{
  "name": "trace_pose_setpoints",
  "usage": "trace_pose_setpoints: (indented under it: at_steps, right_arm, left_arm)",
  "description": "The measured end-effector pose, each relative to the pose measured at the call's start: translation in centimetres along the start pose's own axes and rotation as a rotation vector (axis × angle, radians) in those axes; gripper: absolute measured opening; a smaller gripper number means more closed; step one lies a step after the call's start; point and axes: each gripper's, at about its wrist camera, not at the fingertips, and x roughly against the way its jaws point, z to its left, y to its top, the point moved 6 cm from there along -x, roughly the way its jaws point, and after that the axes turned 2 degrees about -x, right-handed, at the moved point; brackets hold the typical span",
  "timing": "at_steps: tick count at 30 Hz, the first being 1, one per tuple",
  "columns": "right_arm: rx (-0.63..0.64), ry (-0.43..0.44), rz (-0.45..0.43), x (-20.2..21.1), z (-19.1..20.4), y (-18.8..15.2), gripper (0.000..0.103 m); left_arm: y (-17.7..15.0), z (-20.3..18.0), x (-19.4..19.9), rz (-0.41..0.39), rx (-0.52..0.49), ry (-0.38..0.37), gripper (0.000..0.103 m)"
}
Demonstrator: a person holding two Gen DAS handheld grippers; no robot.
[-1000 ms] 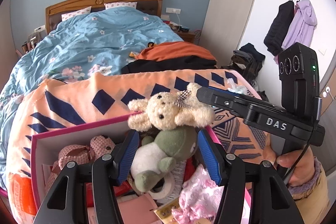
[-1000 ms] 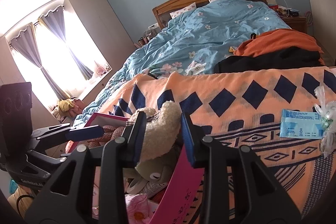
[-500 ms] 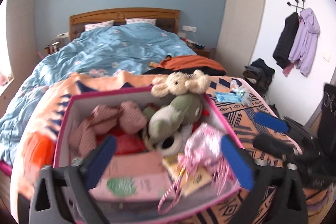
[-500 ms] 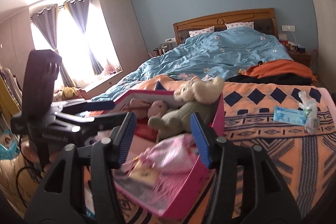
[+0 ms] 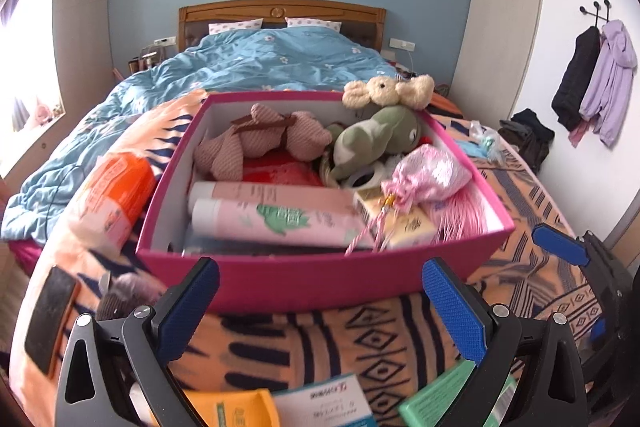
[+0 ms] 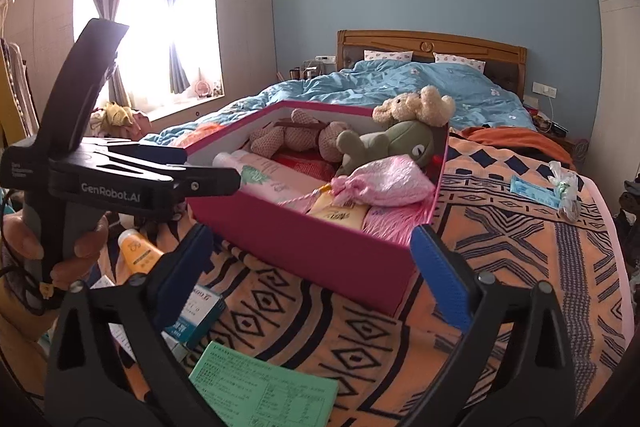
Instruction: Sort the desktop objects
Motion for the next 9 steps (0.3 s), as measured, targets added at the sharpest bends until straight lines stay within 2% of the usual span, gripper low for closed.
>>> trace_pose_setpoints:
  at_steps: [6, 9]
  right_arm:
    - [-0.027, 0.010, 0.009, 0.1, 0.7, -1.0, 0.100]
    - [-0.037, 0.002, 0.003, 0.3, 1.0, -1.3, 0.100]
  left_arm:
    - [-1.6, 0.4, 0.9, -0.016, 0.007, 0.021, 0.103]
    - [-2.5, 0.6, 0.8, 0.001, 0.017, 0.024, 0.103]
